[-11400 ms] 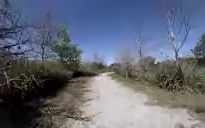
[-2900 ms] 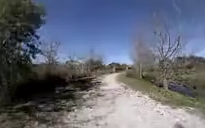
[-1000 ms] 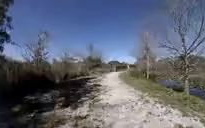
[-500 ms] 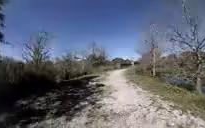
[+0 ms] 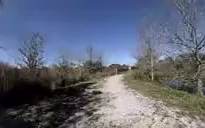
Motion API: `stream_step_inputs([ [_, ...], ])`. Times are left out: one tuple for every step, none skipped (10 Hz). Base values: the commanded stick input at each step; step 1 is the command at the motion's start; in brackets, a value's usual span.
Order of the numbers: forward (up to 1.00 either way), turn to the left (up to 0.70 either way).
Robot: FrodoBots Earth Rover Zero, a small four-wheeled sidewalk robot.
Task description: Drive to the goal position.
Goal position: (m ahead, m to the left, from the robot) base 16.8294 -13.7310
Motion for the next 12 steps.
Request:
stream_step_inputs([
  [0.7,-0.1],
  [0.7,-0.17],
  [0.7,-0.21],
  [0.7,-0.16],
  [0.7,0.0],
  [0.7,0.0],
  [0.7,0.0],
  [0.7,0.0],
  [0.7,0.0],
  [0.7,0.0],
  [0.7,0.0],
  [0.7,0.0],
])
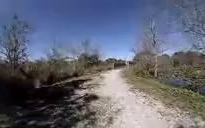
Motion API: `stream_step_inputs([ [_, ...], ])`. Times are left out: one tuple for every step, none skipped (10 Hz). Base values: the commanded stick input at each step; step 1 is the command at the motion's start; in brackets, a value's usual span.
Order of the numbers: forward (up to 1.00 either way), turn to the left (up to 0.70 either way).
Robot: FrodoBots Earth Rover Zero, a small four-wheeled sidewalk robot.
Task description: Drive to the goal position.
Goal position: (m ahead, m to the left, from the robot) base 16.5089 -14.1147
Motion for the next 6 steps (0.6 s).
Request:
stream_step_inputs([
  [0.7,0.0],
  [0.7,0.0],
  [0.7,0.0],
  [0.7,0.0],
  [0.7,0.0],
  [0.7,0.0],
])
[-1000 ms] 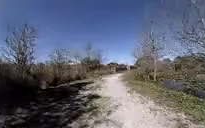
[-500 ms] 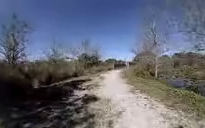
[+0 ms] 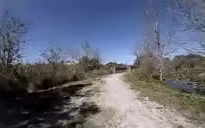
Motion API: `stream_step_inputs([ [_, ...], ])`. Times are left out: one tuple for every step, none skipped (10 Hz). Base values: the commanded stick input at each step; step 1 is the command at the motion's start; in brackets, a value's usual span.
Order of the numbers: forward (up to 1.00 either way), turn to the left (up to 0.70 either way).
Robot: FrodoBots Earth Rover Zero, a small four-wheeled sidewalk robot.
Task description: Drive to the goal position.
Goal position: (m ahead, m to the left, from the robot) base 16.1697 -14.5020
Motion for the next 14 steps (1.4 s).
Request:
stream_step_inputs([
  [0.7,0.0],
  [0.7,0.0],
  [0.7,0.0],
  [0.7,0.0],
  [0.7,0.0],
  [0.7,0.0],
  [0.7,0.0],
  [0.7,0.0],
  [0.7,0.0],
  [0.7,0.0],
  [0.7,0.0],
  [0.7,0.0],
  [0.7,0.0],
  [0.7,0.0],
])
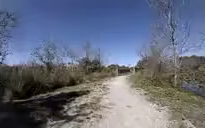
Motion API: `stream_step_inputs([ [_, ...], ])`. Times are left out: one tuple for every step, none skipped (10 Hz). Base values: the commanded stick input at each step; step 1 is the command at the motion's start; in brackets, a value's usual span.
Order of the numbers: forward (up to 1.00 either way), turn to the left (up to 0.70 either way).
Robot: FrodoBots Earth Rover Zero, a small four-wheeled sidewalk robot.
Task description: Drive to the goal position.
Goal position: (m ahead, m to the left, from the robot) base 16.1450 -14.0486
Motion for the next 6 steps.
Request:
stream_step_inputs([
  [0.7,-0.01],
  [0.7,-0.09],
  [0.7,-0.11],
  [0.7,-0.08],
  [0.7,-0.05],
  [0.7,-0.02],
])
